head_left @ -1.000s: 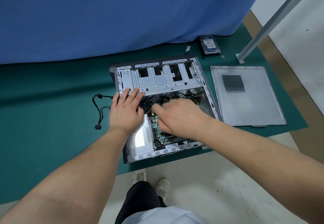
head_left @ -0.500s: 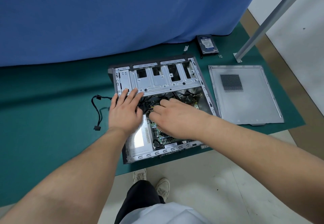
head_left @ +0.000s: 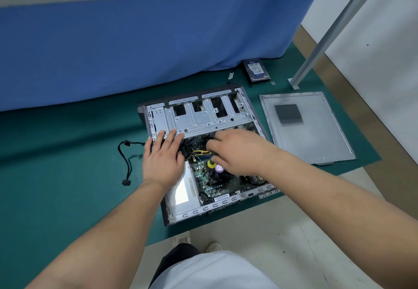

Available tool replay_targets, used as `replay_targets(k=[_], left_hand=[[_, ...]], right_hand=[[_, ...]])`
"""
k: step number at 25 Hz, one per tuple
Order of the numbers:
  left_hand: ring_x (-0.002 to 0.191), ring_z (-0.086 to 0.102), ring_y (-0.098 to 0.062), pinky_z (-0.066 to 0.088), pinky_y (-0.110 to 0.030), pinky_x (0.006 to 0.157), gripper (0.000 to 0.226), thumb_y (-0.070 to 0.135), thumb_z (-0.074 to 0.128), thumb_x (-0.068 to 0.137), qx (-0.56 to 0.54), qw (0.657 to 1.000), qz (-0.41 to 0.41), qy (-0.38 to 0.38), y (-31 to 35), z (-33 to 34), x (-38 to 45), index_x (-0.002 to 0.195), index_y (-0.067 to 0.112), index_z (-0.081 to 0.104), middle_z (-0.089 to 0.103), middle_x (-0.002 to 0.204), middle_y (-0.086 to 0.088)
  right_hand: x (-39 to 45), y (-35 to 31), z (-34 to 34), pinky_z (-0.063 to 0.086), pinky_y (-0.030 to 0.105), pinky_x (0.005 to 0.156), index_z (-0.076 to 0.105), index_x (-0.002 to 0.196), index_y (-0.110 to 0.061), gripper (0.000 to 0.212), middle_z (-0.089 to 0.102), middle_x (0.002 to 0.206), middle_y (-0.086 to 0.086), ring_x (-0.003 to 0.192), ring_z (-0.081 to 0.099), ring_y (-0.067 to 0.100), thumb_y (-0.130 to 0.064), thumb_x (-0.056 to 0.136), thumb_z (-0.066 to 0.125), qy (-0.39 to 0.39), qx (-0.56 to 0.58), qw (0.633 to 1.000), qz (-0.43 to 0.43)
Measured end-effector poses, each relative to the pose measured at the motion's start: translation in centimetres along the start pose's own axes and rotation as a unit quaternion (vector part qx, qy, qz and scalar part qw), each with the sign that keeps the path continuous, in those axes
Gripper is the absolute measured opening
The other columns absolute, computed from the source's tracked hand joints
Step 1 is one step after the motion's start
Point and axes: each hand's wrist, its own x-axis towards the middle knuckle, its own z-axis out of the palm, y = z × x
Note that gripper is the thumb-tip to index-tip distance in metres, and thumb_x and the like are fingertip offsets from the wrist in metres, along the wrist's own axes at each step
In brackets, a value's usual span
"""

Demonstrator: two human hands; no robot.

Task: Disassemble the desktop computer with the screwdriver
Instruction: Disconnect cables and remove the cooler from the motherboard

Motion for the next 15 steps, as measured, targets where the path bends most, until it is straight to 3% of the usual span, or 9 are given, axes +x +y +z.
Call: replay_targets(k=[2, 4, 5, 7, 9, 10, 12, 13, 15], left_hand=[[0.159, 0.0, -0.017, -0.009, -0.047, 0.127, 0.058, 0.042, 0.035, 0.104, -0.017, 0.999, -0.007, -0.031, 0.0, -0.6, 0.6, 0.161, 0.039, 0.023, 0.013, 0.171, 0.013], [0.159, 0.003, -0.018, -0.014, -0.043, 0.124, 0.053, 0.045, 0.042, 0.104, -0.081, 0.995, -0.03, -0.049, 0.7, -1.5, 1.1, 0.156, 0.038, 0.035, 0.025, 0.168, 0.012], [0.157, 0.012, -0.022, -0.007, -0.042, 0.124, 0.043, 0.043, 0.045, 0.104, -0.125, 0.991, -0.036, -0.033, 1.5, -1.9, 1.0, 0.147, 0.038, 0.049, 0.041, 0.16, 0.011], [0.137, 0.041, -0.025, 0.025, -0.043, 0.116, 0.019, 0.038, 0.047, 0.103, -0.203, 0.979, -0.029, 0.009, 3.5, -2.8, 0.5, 0.11, 0.04, 0.064, 0.068, 0.12, 0.014], [0.107, 0.06, -0.022, 0.047, -0.041, 0.093, 0.024, 0.041, 0.047, 0.104, -0.312, 0.948, -0.037, -0.058, 6.1, -3.9, 0.2, 0.091, 0.037, 0.066, 0.071, 0.09, 0.015], [0.098, 0.067, -0.02, 0.054, -0.043, 0.089, 0.026, 0.044, 0.047, 0.105, -0.389, 0.91, -0.062, -0.126, 7.6, -4.5, 0.6, 0.094, 0.036, 0.069, 0.074, 0.086, 0.011], [0.093, 0.073, -0.016, 0.058, -0.042, 0.091, 0.027, 0.046, 0.049, 0.105, -0.553, 0.793, -0.13, -0.22, 10.9, -5.2, 2.6, 0.109, 0.031, 0.071, 0.078, 0.096, 0.008], [0.091, 0.073, -0.017, 0.058, -0.04, 0.09, 0.029, 0.043, 0.051, 0.106, -0.617, 0.736, -0.157, -0.232, 12.3, -5.4, 3.8, 0.114, 0.025, 0.07, 0.078, 0.101, 0.005], [0.084, 0.07, -0.019, 0.057, -0.036, 0.078, 0.026, 0.033, 0.052, 0.107, -0.672, 0.687, -0.185, -0.204, 15.0, -5.7, 6.3, 0.115, 0.015, 0.069, 0.074, 0.101, -0.004]], right_hand=[[-0.8, 1.5, -0.5, 0.053, 0.045, 0.09, 0.054, 0.132, -0.023, 0.037, 0.061, 0.116, 0.003, 0.106, 0.06, 0.026, -0.045, 0.104, 0.042, 0.007, 0.062, 0.996, 0.061], [-2.2, 3.0, -0.4, 0.052, 0.043, 0.09, 0.057, 0.127, -0.025, 0.033, 0.062, 0.116, 0.0, 0.106, 0.06, 0.022, -0.045, 0.104, 0.043, 0.029, 0.142, 0.982, 0.123], [-3.1, 3.7, 0.1, 0.051, 0.041, 0.089, 0.058, 0.124, -0.026, 0.03, 0.063, 0.114, -0.002, 0.103, 0.06, 0.019, -0.044, 0.104, 0.045, 0.052, 0.175, 0.971, 0.156], [-5.0, 4.8, 1.6, 0.047, 0.03, 0.078, 0.06, 0.119, -0.029, 0.023, 0.065, 0.103, -0.011, 0.091, 0.059, 0.009, -0.042, 0.104, 0.049, 0.12, 0.241, 0.935, 0.23], [-6.4, 5.3, 3.5, 0.04, 0.019, 0.06, 0.06, 0.112, -0.039, 0.013, 0.065, 0.078, -0.017, 0.066, 0.055, 0.0, -0.043, 0.103, 0.052, 0.192, 0.341, 0.863, 0.321], [-6.8, 5.3, 4.5, 0.039, 0.017, 0.053, 0.06, 0.109, -0.042, 0.009, 0.066, 0.071, -0.014, 0.056, 0.053, 0.0, -0.043, 0.103, 0.052, 0.218, 0.402, 0.814, 0.359], [-6.7, 5.5, 6.2, 0.046, 0.019, 0.058, 0.061, 0.108, -0.04, 0.008, 0.071, 0.074, -0.009, 0.057, 0.058, 0.003, -0.039, 0.104, 0.054, 0.23, 0.519, 0.723, 0.393], [-6.5, 5.6, 6.9, 0.049, 0.021, 0.063, 0.062, 0.109, -0.037, 0.009, 0.072, 0.079, -0.006, 0.063, 0.062, 0.005, -0.034, 0.104, 0.055, 0.222, 0.568, 0.692, 0.387], [-6.2, 6.1, 7.6, 0.053, 0.025, 0.071, 0.06, 0.111, -0.029, 0.01, 0.074, 0.084, -0.004, 0.072, 0.067, 0.01, -0.024, 0.106, 0.052, 0.189, 0.634, 0.657, 0.361]])
